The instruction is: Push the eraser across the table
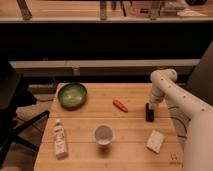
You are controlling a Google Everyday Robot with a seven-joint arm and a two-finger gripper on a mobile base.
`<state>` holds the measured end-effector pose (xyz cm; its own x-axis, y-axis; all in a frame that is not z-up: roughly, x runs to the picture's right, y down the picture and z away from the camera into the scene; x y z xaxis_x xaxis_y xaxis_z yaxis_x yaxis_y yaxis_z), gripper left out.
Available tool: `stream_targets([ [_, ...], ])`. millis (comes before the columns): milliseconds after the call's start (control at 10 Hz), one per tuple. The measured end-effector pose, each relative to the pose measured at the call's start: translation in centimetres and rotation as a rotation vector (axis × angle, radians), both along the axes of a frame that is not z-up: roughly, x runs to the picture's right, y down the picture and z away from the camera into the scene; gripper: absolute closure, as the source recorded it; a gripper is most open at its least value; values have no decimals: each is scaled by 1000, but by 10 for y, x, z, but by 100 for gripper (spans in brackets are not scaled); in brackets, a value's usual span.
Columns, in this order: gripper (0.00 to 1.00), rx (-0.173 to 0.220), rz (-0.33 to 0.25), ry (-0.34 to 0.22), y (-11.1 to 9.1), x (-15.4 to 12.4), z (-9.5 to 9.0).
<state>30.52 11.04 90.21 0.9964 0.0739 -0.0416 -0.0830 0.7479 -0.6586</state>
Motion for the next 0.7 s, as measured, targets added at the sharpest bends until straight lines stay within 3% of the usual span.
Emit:
stream_targets([
  [700,100,-1,-19,-15,7,2,-3],
])
